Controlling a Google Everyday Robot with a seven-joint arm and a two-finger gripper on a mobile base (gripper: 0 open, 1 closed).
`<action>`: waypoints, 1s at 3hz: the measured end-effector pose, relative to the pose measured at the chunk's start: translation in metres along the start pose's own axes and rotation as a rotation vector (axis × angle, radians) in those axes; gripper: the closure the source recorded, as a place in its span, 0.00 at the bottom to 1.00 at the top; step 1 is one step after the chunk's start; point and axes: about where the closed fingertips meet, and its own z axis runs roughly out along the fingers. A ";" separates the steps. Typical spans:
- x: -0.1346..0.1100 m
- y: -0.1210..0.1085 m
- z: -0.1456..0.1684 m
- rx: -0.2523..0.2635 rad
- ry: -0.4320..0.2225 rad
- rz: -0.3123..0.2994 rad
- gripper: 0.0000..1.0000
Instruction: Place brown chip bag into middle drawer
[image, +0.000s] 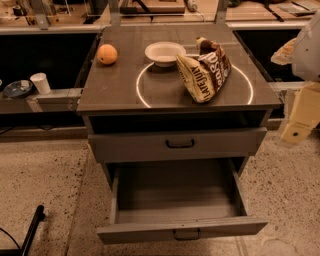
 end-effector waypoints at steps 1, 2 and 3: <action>0.000 0.000 0.000 0.000 0.000 0.000 0.00; -0.006 -0.008 0.004 0.035 -0.012 0.002 0.00; -0.034 -0.041 0.024 0.087 -0.045 -0.074 0.00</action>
Offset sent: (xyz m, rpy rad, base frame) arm 0.0255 0.0102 -0.0067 0.0112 -0.0733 -0.0148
